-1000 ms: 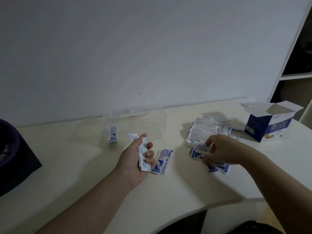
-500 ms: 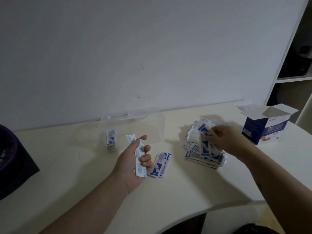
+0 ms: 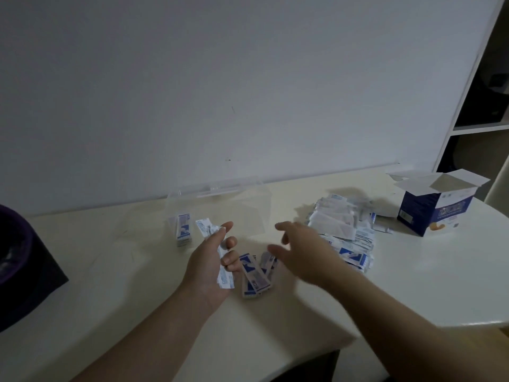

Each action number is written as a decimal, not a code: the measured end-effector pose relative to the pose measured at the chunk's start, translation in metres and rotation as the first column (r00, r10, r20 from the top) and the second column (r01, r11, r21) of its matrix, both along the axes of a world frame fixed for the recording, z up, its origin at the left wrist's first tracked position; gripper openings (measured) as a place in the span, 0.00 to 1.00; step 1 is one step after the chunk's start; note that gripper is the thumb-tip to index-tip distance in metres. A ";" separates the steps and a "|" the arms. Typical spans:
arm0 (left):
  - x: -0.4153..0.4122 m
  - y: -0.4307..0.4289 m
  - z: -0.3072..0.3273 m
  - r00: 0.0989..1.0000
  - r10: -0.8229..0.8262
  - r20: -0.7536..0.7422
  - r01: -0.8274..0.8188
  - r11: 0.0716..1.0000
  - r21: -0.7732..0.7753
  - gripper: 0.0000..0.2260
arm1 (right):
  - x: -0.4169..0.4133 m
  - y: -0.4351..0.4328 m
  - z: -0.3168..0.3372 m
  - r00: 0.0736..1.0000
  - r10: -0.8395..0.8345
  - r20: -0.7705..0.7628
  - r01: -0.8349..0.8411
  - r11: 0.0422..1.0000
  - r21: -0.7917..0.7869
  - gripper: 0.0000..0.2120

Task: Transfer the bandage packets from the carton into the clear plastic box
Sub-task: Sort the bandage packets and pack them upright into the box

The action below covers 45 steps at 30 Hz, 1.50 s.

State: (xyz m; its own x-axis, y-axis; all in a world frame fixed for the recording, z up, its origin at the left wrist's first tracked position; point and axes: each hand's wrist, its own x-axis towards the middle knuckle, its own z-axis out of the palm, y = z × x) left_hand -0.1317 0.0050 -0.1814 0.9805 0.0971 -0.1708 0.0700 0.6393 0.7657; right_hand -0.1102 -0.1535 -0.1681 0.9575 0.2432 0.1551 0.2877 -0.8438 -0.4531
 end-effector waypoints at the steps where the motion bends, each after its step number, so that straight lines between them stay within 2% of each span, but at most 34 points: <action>1: 0.001 0.000 -0.002 1.000 -0.002 -0.013 0.002 1.000 0.007 0.08 | 0.003 -0.014 0.005 1.000 -0.013 0.026 0.014 0.999 -0.049 0.24; 4: 0.003 0.000 -0.006 0.999 -0.007 -0.046 0.007 1.000 0.010 0.08 | 0.010 -0.057 0.018 0.999 -0.048 -0.002 0.047 0.973 -0.224 0.26; 7: 0.004 -0.001 -0.007 0.998 -0.002 -0.057 0.003 1.000 0.018 0.08 | 0.010 -0.082 0.022 0.982 -0.097 -0.163 0.034 0.936 -0.350 0.31; 9: 0.004 -0.001 -0.008 0.998 0.002 -0.064 -0.001 1.000 0.014 0.09 | 0.014 -0.089 0.021 0.968 -0.099 -0.231 0.014 0.939 -0.345 0.27; 12: 0.003 -0.001 -0.008 0.998 0.009 -0.070 -0.010 1.000 -0.015 0.08 | 0.019 -0.093 0.020 0.965 -0.087 -0.247 0.004 0.949 -0.316 0.13; 15: 0.003 -0.001 -0.007 0.997 0.010 -0.075 -0.012 1.000 -0.021 0.08 | 0.023 -0.095 0.018 0.965 -0.077 -0.250 -0.002 0.953 -0.302 0.17; 22: 0.003 0.000 -0.007 0.997 0.009 -0.073 -0.011 1.000 -0.024 0.08 | 0.018 -0.097 0.025 0.962 -0.091 -0.259 0.085 0.996 -0.031 0.12; 27: 0.006 0.003 -0.006 0.999 0.035 -0.042 -0.036 0.999 -0.036 0.07 | 0.001 -0.058 0.029 0.968 0.098 -0.231 -0.054 0.981 0.188 0.09; 30: 0.006 0.003 -0.006 0.998 0.056 -0.035 -0.057 0.998 -0.021 0.07 | -0.005 -0.027 0.017 0.929 0.210 -0.304 -0.091 0.928 0.362 0.05; 32: 0.006 0.004 -0.005 0.997 0.055 -0.046 -0.051 0.996 0.074 0.05 | -0.005 -0.011 0.009 0.902 0.254 -0.350 -0.067 0.882 0.467 0.06; 34: 0.004 0.004 -0.001 0.999 0.028 -0.041 -0.017 0.966 0.258 0.01 | -0.005 -0.001 0.003 0.878 0.272 -0.394 0.001 0.822 0.569 0.08; 38: -0.001 0.005 -0.001 0.994 -0.085 0.068 0.034 0.834 0.551 0.07 | -0.006 0.012 0.000 0.839 0.312 -0.446 0.095 0.723 0.684 0.10; 41: 0.001 0.009 -0.004 0.992 -0.092 0.085 0.016 0.765 0.644 0.09 | -0.009 0.012 0.002 0.864 0.281 -0.418 0.075 0.749 0.659 0.12; 45: 0.005 0.017 -0.006 0.995 -0.093 0.046 0.026 0.652 0.758 0.08 | -0.012 0.012 0.003 0.923 0.163 -0.348 0.033 0.869 0.493 0.16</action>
State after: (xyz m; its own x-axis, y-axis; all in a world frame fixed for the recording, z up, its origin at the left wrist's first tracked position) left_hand -0.1266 0.0224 -0.1874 0.9949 0.1004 0.0078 0.0090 -0.1657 0.9861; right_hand -0.1221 -0.1412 -0.1651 0.9512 0.2952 -0.0900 0.0644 -0.4751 -0.8776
